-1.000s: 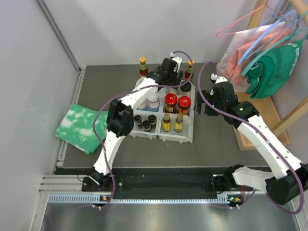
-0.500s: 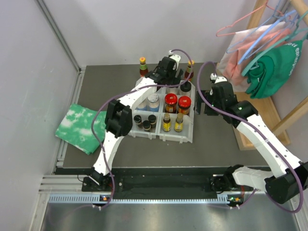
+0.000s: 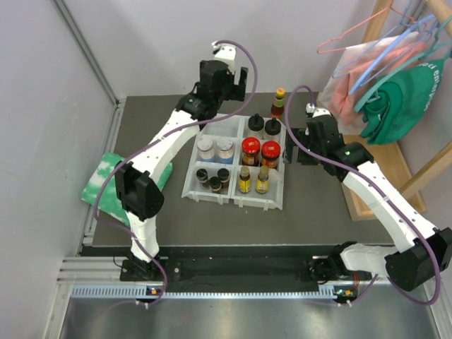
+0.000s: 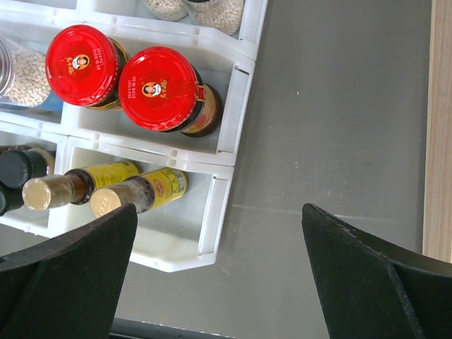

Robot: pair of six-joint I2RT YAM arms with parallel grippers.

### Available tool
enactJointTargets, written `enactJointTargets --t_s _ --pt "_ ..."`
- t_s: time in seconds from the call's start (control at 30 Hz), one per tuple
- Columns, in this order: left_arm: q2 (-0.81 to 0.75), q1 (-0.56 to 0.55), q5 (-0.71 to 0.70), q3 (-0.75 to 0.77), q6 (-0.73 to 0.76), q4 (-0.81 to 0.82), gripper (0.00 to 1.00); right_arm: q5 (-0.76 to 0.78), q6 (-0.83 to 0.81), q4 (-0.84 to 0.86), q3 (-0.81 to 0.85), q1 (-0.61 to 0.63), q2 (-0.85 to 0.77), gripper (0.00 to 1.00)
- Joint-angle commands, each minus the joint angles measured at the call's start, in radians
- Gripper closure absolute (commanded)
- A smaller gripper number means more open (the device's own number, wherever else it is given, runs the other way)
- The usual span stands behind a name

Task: Organize the condiment bottles
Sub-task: Pick up the bottle from the corner of the board.

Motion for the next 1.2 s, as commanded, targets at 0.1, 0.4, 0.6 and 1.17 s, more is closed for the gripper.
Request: enactJointTargets --t_s 0.1,0.4,0.6,1.17 --pt "0.024 0.100 -0.031 0.005 -0.109 0.034 0.01 0.005 0.002 0.025 0.033 0.009 0.001 0.01" --pt "0.124 0.190 0.082 0.005 -0.163 0.135 0.01 0.005 -0.001 0.027 0.028 0.008 0.012 0.01" --pt "0.201 0.227 0.127 0.029 -0.190 0.193 0.01 0.006 -0.004 0.024 0.027 0.008 0.020 0.01" --pt "0.320 0.249 0.073 0.051 -0.175 0.333 0.19 0.015 -0.007 0.027 0.023 0.009 0.061 0.01"
